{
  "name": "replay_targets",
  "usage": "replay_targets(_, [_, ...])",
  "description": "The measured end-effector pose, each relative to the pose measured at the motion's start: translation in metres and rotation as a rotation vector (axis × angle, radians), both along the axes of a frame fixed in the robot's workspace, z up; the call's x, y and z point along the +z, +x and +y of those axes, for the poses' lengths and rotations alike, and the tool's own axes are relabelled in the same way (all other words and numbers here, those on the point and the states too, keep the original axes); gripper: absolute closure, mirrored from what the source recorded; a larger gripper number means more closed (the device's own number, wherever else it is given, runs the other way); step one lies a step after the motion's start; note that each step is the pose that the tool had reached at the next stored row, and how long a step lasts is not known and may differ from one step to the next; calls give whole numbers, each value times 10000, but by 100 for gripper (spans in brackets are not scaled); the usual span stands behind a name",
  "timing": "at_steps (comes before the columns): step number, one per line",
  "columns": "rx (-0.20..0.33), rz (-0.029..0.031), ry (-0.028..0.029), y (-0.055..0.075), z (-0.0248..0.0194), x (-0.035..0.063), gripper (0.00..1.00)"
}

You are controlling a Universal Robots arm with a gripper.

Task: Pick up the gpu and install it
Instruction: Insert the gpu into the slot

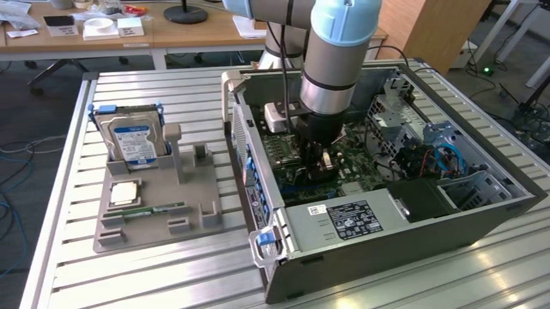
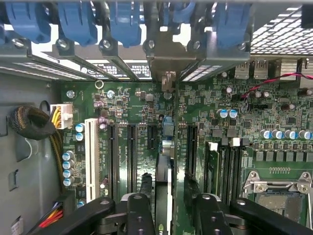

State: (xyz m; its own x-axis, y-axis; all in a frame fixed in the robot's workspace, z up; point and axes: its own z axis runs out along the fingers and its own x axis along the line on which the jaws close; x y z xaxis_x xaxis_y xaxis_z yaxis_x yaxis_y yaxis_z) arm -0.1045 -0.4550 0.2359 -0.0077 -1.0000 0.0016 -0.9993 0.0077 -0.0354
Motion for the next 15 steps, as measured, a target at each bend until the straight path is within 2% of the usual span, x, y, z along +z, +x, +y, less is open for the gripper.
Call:
replay_targets(5, [0,1,-2,0,0,35,60])
replay_targets(15, [-1,0,-1,0,0,359,60])
